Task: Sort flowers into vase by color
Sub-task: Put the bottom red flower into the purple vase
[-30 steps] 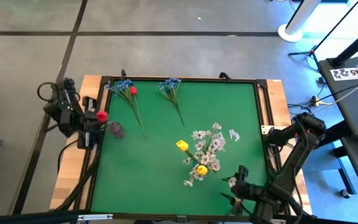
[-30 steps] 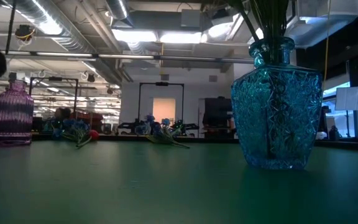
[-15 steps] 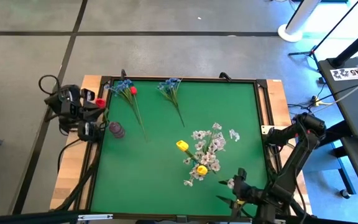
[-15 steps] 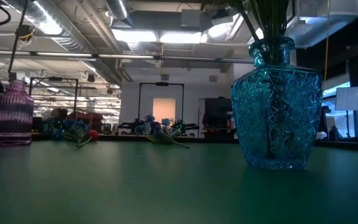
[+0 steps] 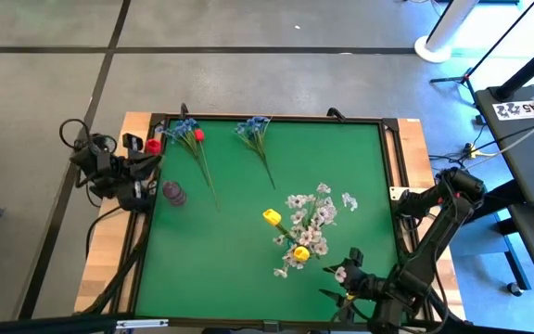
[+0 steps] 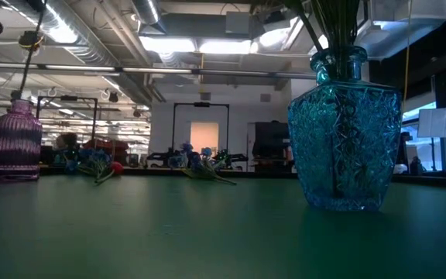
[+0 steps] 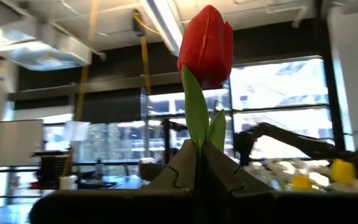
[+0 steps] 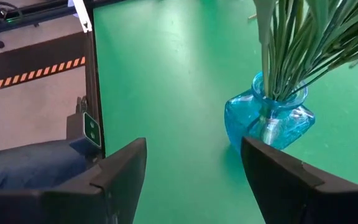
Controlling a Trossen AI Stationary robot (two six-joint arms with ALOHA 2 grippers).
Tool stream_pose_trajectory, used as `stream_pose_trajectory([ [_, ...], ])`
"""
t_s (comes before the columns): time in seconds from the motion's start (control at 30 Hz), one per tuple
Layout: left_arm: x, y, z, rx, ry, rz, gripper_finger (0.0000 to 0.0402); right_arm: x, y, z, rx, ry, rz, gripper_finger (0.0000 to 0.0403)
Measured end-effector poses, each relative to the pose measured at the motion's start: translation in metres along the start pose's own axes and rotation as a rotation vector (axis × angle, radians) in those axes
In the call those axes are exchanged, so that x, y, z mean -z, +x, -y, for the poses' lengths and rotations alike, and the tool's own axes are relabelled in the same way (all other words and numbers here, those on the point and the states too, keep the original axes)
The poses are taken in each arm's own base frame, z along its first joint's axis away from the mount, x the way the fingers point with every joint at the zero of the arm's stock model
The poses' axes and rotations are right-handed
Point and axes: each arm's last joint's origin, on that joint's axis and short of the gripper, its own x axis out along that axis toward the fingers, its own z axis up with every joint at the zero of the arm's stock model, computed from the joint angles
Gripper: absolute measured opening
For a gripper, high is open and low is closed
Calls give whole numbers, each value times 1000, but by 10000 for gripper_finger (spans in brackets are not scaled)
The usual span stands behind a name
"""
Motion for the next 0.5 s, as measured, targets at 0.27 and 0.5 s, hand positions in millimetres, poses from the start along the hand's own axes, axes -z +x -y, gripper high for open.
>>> stream_pose_trajectory([
  [0.27,27,-6,2,-160,37,50,5,1,0,0,-9,-1,-16,262],
  [0.5,39,-8,2,-216,38,64,5,1,0,-1,-11,1,-16,262],
])
